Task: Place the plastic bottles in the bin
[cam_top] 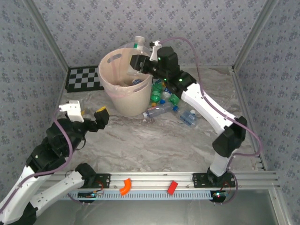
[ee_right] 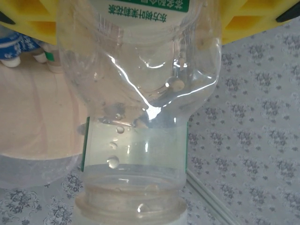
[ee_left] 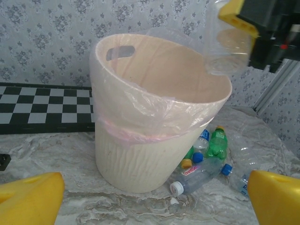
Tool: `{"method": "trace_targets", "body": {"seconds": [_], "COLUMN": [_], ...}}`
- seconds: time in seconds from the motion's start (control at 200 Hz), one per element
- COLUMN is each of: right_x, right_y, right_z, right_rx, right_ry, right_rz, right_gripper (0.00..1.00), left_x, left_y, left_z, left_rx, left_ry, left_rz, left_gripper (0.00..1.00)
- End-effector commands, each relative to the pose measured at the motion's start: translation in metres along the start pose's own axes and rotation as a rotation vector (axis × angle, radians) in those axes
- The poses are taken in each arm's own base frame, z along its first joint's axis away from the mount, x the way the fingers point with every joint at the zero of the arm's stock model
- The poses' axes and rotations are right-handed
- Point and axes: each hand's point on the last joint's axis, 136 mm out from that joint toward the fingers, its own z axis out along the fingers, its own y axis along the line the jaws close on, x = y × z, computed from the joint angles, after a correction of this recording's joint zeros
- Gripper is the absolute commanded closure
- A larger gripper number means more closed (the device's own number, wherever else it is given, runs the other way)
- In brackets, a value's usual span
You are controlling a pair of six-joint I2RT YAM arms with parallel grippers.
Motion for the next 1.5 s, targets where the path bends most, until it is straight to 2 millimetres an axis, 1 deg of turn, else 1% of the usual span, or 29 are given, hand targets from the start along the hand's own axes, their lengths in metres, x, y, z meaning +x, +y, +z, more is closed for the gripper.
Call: {"method": "trace_targets", "body": {"seconds": [0.0, 0.085, 0.16, 0.24, 0.325, 0.37, 0.395, 0.405, 0.45, 0.47, 0.6, 0.73, 0.805, 0.875, 0.93, 0.995, 1.025, 1.05, 1.18, 1.219, 1.234, 1.254, 1.299, 1.329, 1.369, 1.384, 1.399, 1.409, 1.499], "right_x": [-0.009, -0.005, -0.001, -0.001, -0.002, -0.002, -0.002, -0.002, -0.003, -0.002, -0.006, -0.009, -0.009, -0.008, -0.002, -0.002, 0.000, -0.002, 0.008, 0.011, 0.015, 0.017, 0.018, 0.024, 0.026, 0.021, 0.031, 0.034, 0.039], "right_y": [0.011, 0.009, 0.008, 0.010, 0.011, 0.011, 0.011, 0.010, 0.010, 0.011, 0.018, 0.027, 0.028, 0.027, 0.022, 0.019, 0.011, 0.011, -0.018, -0.029, -0.035, -0.040, -0.051, -0.061, -0.073, -0.072, -0.083, -0.086, -0.108], "right_z": [0.012, 0.024, 0.031, 0.034, 0.034, 0.034, 0.033, 0.033, 0.032, 0.031, 0.027, 0.012, 0.000, -0.013, -0.023, -0.041, -0.048, -0.057, -0.095, -0.109, -0.111, -0.119, -0.136, -0.145, -0.158, -0.164, -0.167, -0.170, -0.194], "right_rx": [-0.002, 0.007, 0.008, 0.006, 0.004, 0.008, 0.009, 0.011, 0.010, 0.010, -0.012, -0.023, -0.018, -0.012, 0.000, 0.000, 0.012, 0.010, 0.049, 0.067, 0.078, 0.087, 0.103, 0.121, 0.141, 0.138, 0.156, 0.161, 0.197], "right_ry": [-0.022, -0.002, 0.026, 0.034, 0.029, 0.029, 0.027, 0.029, 0.029, 0.031, 0.029, 0.030, 0.027, 0.024, 0.034, 0.027, 0.026, 0.013, 0.002, -0.006, -0.001, -0.006, -0.022, -0.020, -0.032, -0.049, -0.032, -0.032, -0.059], "right_rz": [0.024, 0.019, 0.018, 0.014, 0.011, 0.014, 0.014, 0.013, 0.013, 0.012, 0.006, -0.047, -0.051, -0.109, -0.122, -0.134, -0.135, -0.137, -0.149, -0.146, -0.144, -0.143, -0.139, -0.130, -0.118, -0.120, -0.110, -0.108, -0.095], "right_gripper": [0.44, 0.41, 0.35, 0.25, 0.22, 0.14, 0.03, 0.00, 0.00, 0.00, 0.01, 0.01, 0.00, 0.00, 0.00, 0.00, 0.00, 0.00, 0.00, 0.00, 0.00, 0.00, 0.00, 0.00, 0.00, 0.00, 0.00, 0.01, 0.00], "left_x": [-0.001, -0.002, -0.001, 0.001, -0.001, -0.003, -0.003, -0.003, -0.003, 0.002, 0.001, 0.002, 0.001, 0.001, 0.003, 0.006, 0.010, 0.013, 0.025, 0.030, 0.031, 0.028, 0.029, 0.030, 0.031, 0.032, 0.032, 0.032, 0.035], "left_y": [0.005, 0.009, 0.010, 0.011, 0.009, 0.008, 0.008, 0.007, 0.004, 0.006, 0.001, -0.005, -0.006, -0.011, -0.016, -0.020, -0.022, -0.023, -0.036, -0.039, -0.039, -0.045, -0.050, -0.054, -0.060, -0.062, -0.065, -0.066, -0.082], "left_z": [-0.009, -0.013, -0.014, -0.013, -0.011, -0.010, -0.009, -0.009, -0.006, -0.006, -0.001, 0.004, 0.006, 0.009, 0.012, 0.018, 0.024, 0.028, 0.049, 0.055, 0.057, 0.060, 0.067, 0.072, 0.077, 0.079, 0.080, 0.082, 0.091], "left_rx": [-0.004, -0.013, -0.018, -0.021, -0.022, -0.023, -0.025, -0.023, -0.020, -0.028, -0.024, -0.017, -0.020, 0.004, 0.018, 0.025, 0.022, 0.019, 0.025, 0.026, 0.027, 0.040, 0.048, 0.051, 0.057, 0.060, 0.061, 0.061, 0.066], "left_ry": [-0.001, -0.005, -0.009, -0.005, -0.002, 0.000, 0.003, 0.003, 0.012, 0.036, 0.062, 0.099, 0.102, 0.097, 0.104, 0.124, 0.142, 0.157, 0.226, 0.250, 0.257, 0.243, 0.251, 0.261, 0.271, 0.275, 0.276, 0.277, 0.291], "left_rz": [0.041, 0.054, 0.062, 0.077, 0.095, 0.103, 0.109, 0.113, 0.126, 0.142, 0.162, 0.180, 0.179, 0.168, 0.157, 0.156, 0.163, 0.170, 0.187, 0.191, 0.192, 0.184, 0.185, 0.186, 0.191, 0.195, 0.197, 0.201, 0.239], "left_gripper": [0.00, 0.00, 0.00, 0.00, 0.00, 0.00, 0.00, 0.00, 0.00, 0.00, 0.00, 0.00, 0.00, 0.00, 0.00, 0.00, 0.00, 0.00, 0.00, 0.00, 0.00, 0.00, 0.00, 0.00, 0.00, 0.01, 0.00, 0.00, 0.00]}}
